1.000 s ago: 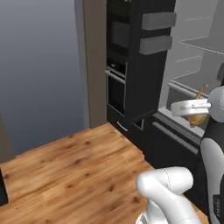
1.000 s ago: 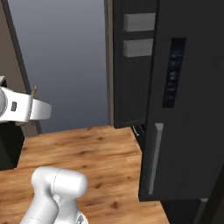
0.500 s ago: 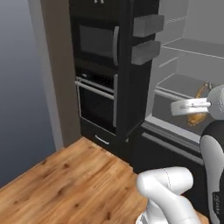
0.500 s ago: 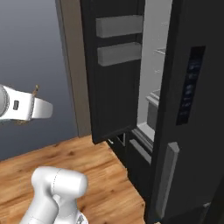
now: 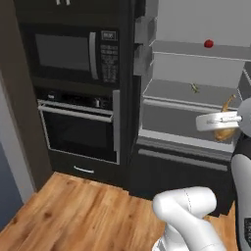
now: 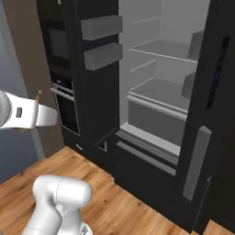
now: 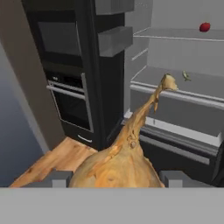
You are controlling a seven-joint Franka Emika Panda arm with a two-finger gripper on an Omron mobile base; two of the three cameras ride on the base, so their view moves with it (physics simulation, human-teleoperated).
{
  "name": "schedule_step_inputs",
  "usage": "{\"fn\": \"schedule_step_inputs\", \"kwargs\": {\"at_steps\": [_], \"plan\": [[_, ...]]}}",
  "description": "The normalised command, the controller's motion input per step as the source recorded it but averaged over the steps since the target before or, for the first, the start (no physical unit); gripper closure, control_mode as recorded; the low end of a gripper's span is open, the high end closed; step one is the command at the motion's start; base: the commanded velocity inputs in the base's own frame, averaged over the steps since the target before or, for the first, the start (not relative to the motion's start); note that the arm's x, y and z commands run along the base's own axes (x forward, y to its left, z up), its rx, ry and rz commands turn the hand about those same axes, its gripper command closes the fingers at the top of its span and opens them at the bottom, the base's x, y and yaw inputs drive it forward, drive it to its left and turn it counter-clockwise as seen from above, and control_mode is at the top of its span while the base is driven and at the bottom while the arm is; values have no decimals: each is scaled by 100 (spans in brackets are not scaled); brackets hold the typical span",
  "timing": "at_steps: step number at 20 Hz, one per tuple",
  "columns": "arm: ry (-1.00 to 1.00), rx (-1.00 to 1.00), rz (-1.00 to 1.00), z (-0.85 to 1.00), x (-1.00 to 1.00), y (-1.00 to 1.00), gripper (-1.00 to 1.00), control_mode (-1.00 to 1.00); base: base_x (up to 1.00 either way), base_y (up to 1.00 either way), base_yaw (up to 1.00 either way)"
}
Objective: Transport the chicken drumstick and onion to the fridge. Place the chicken drumstick on the rack containing meat and place the onion on the rack containing the vegetable, ensuring meats and vegetables are on different racks.
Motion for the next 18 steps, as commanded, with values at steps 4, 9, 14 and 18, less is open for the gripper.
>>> {"fn": "schedule_step_inputs", "kwargs": {"at_steps": [4, 9, 14, 18], "plan": [[0, 0, 0, 0, 0, 0, 100, 100, 40, 40, -62], [0, 0, 0, 0, 0, 0, 100, 100, 51, 0, -49], [0, 0, 0, 0, 0, 0, 100, 100, 28, 14, -29], [0, 0, 0, 0, 0, 0, 100, 100, 44, -6, -29]]}}
